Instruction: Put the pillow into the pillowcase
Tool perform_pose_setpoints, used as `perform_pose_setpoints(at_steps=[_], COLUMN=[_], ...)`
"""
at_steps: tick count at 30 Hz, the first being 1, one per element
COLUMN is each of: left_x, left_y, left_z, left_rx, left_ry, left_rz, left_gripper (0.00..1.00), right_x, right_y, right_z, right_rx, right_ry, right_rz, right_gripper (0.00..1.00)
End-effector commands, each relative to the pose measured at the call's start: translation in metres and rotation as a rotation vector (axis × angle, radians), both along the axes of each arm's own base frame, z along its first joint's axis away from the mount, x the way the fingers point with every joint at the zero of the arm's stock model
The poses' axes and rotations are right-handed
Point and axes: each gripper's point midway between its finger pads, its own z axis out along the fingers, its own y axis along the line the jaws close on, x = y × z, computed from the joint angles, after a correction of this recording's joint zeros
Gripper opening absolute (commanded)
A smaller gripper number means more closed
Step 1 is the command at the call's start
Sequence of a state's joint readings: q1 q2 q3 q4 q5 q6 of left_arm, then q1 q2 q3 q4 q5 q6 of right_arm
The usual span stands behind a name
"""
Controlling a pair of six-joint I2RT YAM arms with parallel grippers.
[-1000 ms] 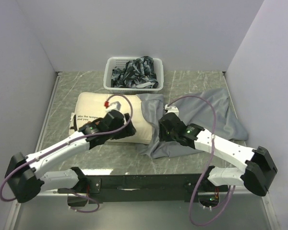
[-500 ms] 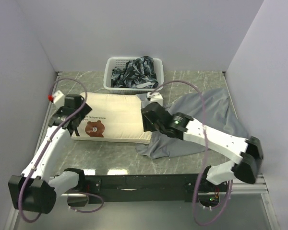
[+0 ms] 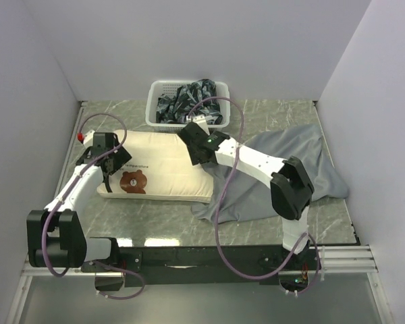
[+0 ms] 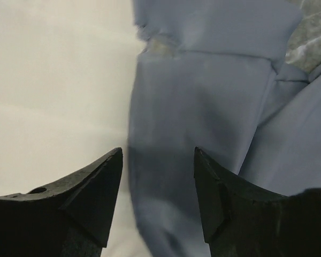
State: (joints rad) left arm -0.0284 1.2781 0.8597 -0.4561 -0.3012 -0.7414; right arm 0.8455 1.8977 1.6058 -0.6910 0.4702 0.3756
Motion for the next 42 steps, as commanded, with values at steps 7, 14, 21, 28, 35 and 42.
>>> perform_pose_setpoints(at_steps=[7, 14, 21, 28, 35, 42], left_x=[-0.014, -0.053, -0.086, -0.088, -0.073, -0.068], left_y=[-0.073, -0.126, -0.179, -0.176, -0.162, -0.144], left_z=[-0.024, 0.033, 0.078, 0.077, 0.099, 0.101], left_rx=[-0.125, -0.178, -0.248, -0.225, -0.331, -0.320], left_ry=[0.025, -0.078, -0.144, -0.147, -0.286, -0.309], left_rz=[-0.212, -0.514, -0.866, -0.822, -0.539, -0.393], left_gripper=[0.18, 0.01, 0.01, 0.01, 0.01, 0.01], right_x=[0.008, 0.000, 0.020, 0.017, -0.004, -0.085], right_y=[-0.004, 0.007, 0.037, 0.081, 0.028, -0.046], right_z=[0.007, 0.050, 0.072, 0.056, 0.068, 0.082], right_rx=[0.016, 0.088, 0.120, 0.184, 0.140, 0.260], right_ry=[-0.001, -0.031, -0.051, 0.014, -0.058, -0.124], right_rz=[0.012, 0.083, 0.107, 0.166, 0.046, -0.049], right_gripper=[0.22, 0.04, 0.04, 0.05, 0.54, 0.74])
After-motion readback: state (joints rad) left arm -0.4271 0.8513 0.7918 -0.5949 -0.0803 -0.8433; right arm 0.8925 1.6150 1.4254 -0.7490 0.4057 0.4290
